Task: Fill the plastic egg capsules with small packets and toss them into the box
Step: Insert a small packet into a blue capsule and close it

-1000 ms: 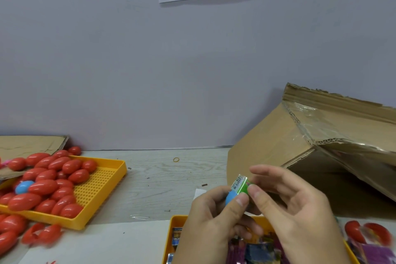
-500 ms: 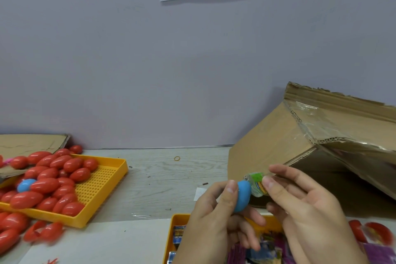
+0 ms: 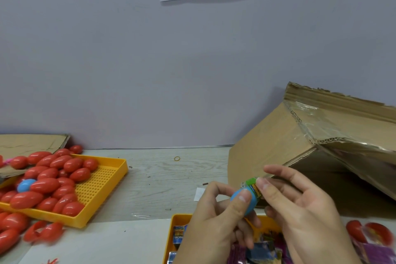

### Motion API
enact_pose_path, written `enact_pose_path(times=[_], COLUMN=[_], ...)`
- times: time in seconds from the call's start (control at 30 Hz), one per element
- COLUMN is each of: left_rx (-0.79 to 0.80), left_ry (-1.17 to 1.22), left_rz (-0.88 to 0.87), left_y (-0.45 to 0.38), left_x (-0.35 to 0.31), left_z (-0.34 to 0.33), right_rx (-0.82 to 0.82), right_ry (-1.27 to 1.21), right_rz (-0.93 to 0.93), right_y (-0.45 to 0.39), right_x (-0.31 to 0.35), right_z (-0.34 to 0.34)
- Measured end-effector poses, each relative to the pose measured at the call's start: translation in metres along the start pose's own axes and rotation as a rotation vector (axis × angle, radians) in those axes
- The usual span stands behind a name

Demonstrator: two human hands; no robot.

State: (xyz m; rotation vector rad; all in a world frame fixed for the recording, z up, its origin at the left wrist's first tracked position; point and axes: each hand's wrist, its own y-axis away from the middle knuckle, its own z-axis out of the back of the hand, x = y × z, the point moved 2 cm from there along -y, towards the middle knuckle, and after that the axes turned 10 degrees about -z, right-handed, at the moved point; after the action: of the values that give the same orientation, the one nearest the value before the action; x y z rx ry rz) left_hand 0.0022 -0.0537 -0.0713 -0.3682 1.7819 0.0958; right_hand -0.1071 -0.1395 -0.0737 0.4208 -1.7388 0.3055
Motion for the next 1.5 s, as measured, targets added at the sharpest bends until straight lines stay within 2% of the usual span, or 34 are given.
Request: enact_pose_path(times=[0.17,0.5,0.67,0.83,1.0,1.1,1.27,1.5], left_rx=[-0.078,-0.120,-0.151,-0.192,-0.164,-0.161,-0.163,-0.135], left_ry=[-0.003,-0.094,-0.242,-0.460,-0.668,-0.709,-0.735,-0.681], left_rz=[-0.011,-0.061,-0.111,-0.195,-0.273,-0.313,-0.358,-0.277], left_y=[-0.011,-0.010,-0.009,-0.008,-0.009,-0.008,-0.005,-0.005], left_x=[0.007,0.004,0.003,0.006,0.004,0.002,-0.001,0.002], left_z=[0.006,0.006,0.005,0.005,0.009,0.007,0.005,0.006], right_rx=[-0.003,0.047,0.051,0.033,0.025,-0.011,-0.060,-0.045], right_ry=[-0.089,-0.059,0.075,0.335,0.520,0.501,0.305,0.184], right_rz=[0.029,-0.007,0.026,0.095,0.092,0.112,0.077,-0.009], right_y=[-0.001,0.001,0.006,0.012,0.012,0.011,0.009,0.001], right_x=[0.001,0.003,0.007,0.010,0.007,0.005,0.006,0.002], right_z=[-0.003,-0.004,-0.004,-0.010,-0.012,-0.012,-0.006,0.003])
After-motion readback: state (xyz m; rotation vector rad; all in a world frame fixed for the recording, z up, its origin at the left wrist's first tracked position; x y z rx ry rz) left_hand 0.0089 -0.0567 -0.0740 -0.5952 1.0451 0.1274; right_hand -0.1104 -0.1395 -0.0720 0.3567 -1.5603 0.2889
